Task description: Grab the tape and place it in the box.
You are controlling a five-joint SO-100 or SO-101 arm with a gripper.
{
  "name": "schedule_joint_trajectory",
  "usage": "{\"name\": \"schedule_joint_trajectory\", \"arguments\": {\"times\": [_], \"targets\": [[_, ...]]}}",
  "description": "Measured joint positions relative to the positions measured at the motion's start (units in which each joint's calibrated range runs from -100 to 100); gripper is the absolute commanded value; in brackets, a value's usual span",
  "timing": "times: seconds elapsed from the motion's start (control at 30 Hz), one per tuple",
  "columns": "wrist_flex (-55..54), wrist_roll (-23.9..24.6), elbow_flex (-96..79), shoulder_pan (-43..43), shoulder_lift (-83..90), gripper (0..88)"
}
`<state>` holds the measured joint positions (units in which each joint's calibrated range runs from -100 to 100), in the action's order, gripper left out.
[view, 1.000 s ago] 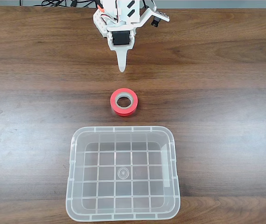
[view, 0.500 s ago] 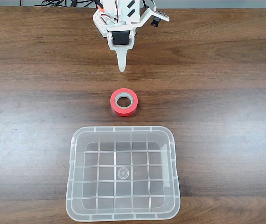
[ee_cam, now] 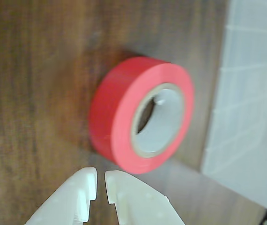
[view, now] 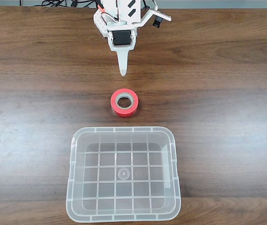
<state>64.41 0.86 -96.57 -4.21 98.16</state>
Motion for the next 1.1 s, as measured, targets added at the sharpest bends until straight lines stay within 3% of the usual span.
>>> {"name": "schedule_joint_trajectory", "arguments": {"times": [0.63, 1.1], "targets": [[-0.76, 0.00, 11.64, 0.00, -0.67, 1.2], [4.24, 0.00, 47.02, 0.30, -38.51, 1.2]]}}
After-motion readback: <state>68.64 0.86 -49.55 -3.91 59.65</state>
